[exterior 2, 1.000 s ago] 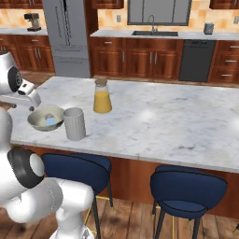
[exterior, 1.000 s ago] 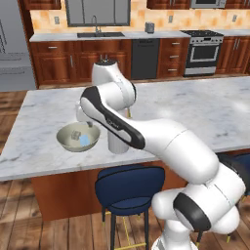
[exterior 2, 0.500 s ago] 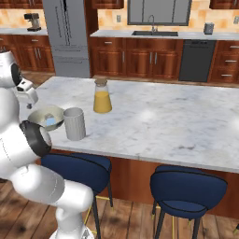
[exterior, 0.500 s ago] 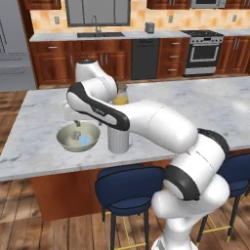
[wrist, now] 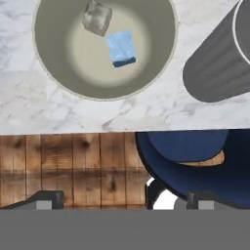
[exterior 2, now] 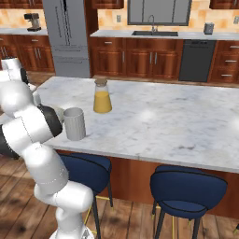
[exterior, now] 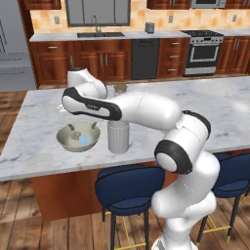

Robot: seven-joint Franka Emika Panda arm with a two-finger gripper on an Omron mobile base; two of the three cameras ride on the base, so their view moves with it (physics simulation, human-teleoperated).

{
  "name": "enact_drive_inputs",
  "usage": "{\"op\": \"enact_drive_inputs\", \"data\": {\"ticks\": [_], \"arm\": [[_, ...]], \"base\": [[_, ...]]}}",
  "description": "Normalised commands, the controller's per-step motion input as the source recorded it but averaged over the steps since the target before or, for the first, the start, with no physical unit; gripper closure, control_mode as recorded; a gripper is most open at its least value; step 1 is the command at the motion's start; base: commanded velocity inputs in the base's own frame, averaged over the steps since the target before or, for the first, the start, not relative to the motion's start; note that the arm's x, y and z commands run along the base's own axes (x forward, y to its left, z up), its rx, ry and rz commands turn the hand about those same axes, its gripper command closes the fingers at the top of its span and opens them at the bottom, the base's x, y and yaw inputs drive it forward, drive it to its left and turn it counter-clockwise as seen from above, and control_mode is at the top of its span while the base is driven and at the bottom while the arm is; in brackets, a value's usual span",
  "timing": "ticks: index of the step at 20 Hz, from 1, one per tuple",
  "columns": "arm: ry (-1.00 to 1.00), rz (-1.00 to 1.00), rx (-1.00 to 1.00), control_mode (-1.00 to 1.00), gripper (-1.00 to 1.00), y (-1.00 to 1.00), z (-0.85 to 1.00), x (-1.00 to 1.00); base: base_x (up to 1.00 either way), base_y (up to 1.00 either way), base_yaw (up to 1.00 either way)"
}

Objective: There are two ice cubes in the ice bowl. Place both ice cubes in the glass cup.

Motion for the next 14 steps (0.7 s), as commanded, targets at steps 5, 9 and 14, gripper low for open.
{"op": "enact_drive_inputs", "data": {"ticks": [5, 9, 14], "arm": [[0.01, 0.00, -0.01, -1.00, -1.00, 0.00, -0.43, 0.59], [0.00, 0.00, -0.01, -1.00, -1.00, 0.02, -0.31, 0.62], [-0.02, 0.04, 0.00, -1.00, -1.00, 0.01, -0.30, 0.46]], "base": [[0.00, 0.00, 0.00], [0.00, 0.00, 0.00], [0.00, 0.00, 0.00]]}}
